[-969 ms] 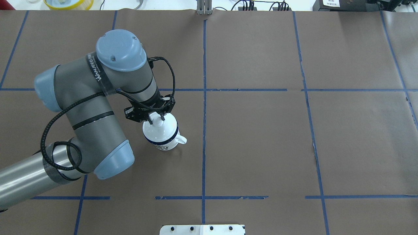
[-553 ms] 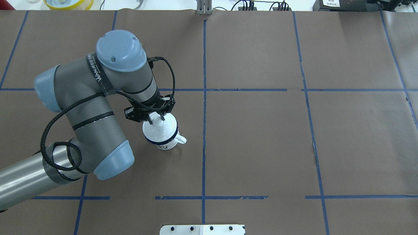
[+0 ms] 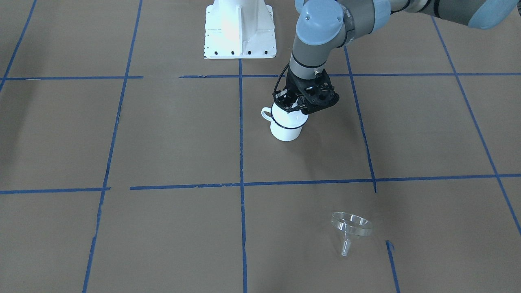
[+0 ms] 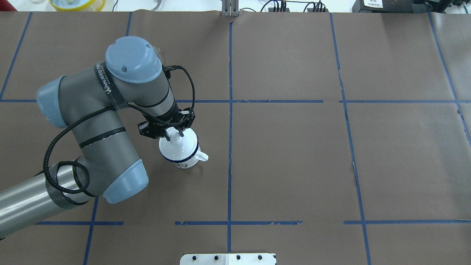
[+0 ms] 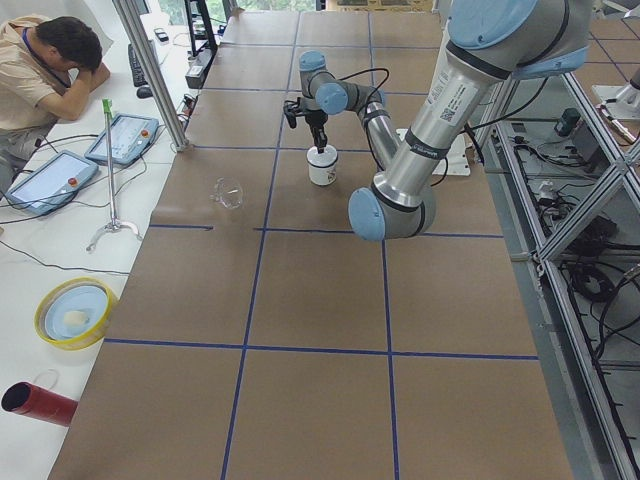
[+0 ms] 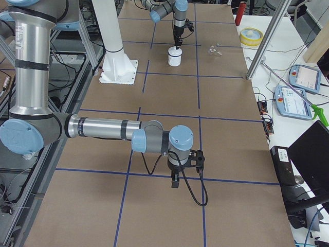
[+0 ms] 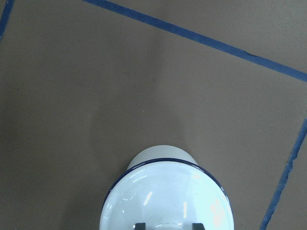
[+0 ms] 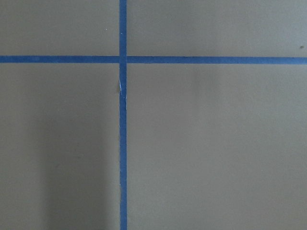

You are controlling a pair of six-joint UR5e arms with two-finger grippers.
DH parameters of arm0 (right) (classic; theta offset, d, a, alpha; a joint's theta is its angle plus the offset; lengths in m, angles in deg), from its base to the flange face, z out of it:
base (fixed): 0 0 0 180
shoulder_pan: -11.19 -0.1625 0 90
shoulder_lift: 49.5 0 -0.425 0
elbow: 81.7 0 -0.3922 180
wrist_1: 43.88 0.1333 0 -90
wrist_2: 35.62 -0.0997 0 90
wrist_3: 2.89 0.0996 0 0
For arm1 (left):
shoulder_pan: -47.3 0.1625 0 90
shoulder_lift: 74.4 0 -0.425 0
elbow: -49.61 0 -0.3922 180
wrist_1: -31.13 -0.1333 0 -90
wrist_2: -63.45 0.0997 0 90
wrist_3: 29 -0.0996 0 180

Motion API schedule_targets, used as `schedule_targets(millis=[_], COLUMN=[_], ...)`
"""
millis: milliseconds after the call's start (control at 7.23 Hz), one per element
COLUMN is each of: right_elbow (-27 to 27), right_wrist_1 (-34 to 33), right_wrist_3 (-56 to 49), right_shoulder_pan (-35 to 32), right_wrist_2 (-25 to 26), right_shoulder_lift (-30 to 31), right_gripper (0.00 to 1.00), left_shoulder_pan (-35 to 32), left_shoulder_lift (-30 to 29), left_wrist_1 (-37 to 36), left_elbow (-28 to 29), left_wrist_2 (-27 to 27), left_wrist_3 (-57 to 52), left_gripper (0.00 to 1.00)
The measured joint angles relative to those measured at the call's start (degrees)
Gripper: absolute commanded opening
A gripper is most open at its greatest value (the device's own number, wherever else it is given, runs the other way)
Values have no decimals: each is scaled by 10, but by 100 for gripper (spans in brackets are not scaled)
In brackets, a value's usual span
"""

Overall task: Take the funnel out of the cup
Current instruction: 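Lower the white lid onto the mug opening with the left gripper, then open the left gripper and withdraw it away from the mug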

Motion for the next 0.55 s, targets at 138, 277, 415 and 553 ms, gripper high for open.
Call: schedule_targets(millis=[138, 277, 415, 553], right_elbow=[0, 0, 0, 0], right_wrist_1=[0, 0, 0, 0], right_wrist_3=[0, 0, 0, 0], right_shoulder_pan=[0, 0, 0, 0], right_wrist_2=[0, 0, 0, 0], right_shoulder_lift=[0, 0, 0, 0], right_gripper=[100, 100, 100, 100], left_shoulder_pan=[0, 0, 0, -1], left_shoulder_lift=[1, 1, 2, 5], left_wrist_1=[1, 1, 1, 1], left_elbow=[-2, -3, -5, -14], left_wrist_2=[0, 1, 1, 2], left_wrist_3=[0, 0, -1, -5], left_gripper=[100, 100, 100, 100])
